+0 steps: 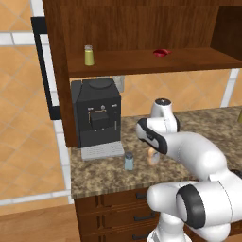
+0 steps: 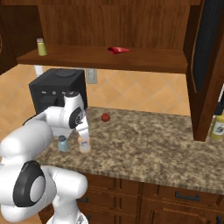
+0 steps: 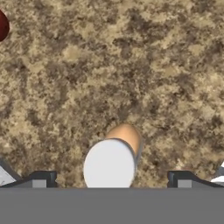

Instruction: Put the shaker and condiment bottle from the counter next to their counterparts in the cabinet.

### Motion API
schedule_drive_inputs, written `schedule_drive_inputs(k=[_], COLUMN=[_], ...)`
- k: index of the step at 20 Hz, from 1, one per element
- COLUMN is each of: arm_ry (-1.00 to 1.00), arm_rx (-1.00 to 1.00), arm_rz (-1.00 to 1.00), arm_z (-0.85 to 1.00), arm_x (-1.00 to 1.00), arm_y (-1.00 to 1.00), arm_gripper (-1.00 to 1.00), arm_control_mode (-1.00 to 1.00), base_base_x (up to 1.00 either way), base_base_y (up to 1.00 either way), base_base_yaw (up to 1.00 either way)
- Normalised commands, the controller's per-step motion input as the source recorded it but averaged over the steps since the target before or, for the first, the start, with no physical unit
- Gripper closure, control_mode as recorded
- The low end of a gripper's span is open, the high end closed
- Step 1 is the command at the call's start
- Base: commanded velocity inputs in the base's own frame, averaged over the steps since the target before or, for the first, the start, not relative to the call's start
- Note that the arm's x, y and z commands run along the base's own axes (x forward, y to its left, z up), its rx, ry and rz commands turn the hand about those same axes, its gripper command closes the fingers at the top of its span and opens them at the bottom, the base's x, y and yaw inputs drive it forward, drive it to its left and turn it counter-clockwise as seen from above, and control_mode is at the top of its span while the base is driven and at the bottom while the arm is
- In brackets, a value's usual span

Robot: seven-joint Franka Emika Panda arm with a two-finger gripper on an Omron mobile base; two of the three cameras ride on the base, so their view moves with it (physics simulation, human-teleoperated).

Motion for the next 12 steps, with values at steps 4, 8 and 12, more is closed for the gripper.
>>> schedule_drive_inputs(k=[4,8,12], arm_ry=[0.00,0.00,0.00], arm_rx=[0.05,0.02,0.01], arm_rz=[-0.05,-0.04,-0.04], arm_z=[-0.16,-0.16,-0.14], arm_x=[0.00,0.00,0.00], arm_y=[0.00,0.00,0.00], arm_gripper=[-1.00,-1.00,-1.00], arm_control_mode=[-1.00,-1.00,-1.00], base_base_x=[0.00,0.00,0.00], base_base_y=[0.00,0.00,0.00], base_base_yaw=[0.00,0.00,0.00])
